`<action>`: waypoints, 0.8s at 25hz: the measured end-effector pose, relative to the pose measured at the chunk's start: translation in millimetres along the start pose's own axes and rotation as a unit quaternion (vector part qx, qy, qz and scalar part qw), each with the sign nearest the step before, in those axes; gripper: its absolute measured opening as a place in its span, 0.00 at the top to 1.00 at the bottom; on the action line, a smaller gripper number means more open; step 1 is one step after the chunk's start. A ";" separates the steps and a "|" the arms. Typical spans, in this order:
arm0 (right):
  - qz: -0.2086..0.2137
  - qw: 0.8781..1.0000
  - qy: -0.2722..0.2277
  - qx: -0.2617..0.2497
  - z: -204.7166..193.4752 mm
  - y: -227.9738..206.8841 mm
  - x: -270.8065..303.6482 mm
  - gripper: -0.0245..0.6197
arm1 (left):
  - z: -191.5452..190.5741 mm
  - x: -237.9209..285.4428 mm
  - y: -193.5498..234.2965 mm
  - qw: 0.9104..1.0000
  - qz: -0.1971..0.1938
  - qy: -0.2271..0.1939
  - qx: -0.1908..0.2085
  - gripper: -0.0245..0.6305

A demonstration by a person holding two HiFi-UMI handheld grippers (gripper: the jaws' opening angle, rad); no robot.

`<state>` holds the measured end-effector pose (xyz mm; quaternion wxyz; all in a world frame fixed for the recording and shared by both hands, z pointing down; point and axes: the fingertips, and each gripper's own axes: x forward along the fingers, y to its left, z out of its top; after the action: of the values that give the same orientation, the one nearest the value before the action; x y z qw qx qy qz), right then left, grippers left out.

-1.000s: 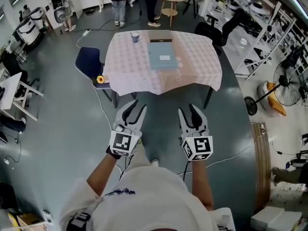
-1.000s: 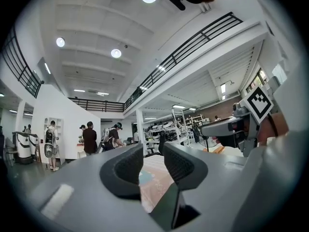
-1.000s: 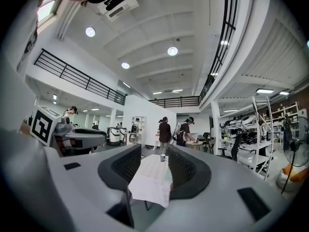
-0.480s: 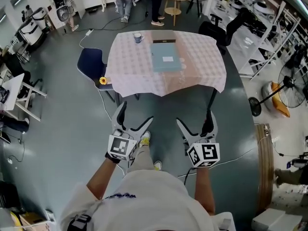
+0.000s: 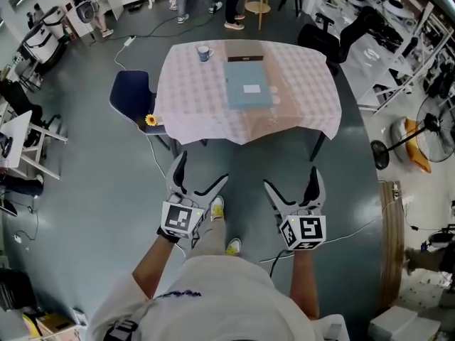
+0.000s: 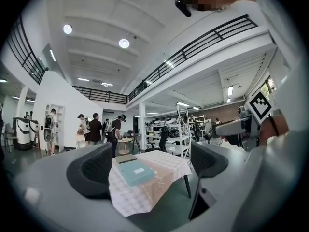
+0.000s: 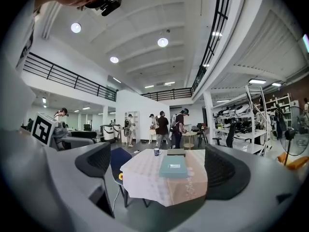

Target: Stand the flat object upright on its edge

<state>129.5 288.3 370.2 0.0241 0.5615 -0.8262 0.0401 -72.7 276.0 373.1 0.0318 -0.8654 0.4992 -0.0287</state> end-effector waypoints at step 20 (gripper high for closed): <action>-0.055 0.997 0.056 -0.026 17.1 -27.9 206.1 0.05 | -5.3 140.2 186.0 0.997 0.006 -0.036 -0.061 0.21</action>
<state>79.6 85.7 371.8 0.0869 0.6019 -0.7924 0.0483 -163.4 61.6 365.3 -0.0023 -0.8634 0.5034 0.0334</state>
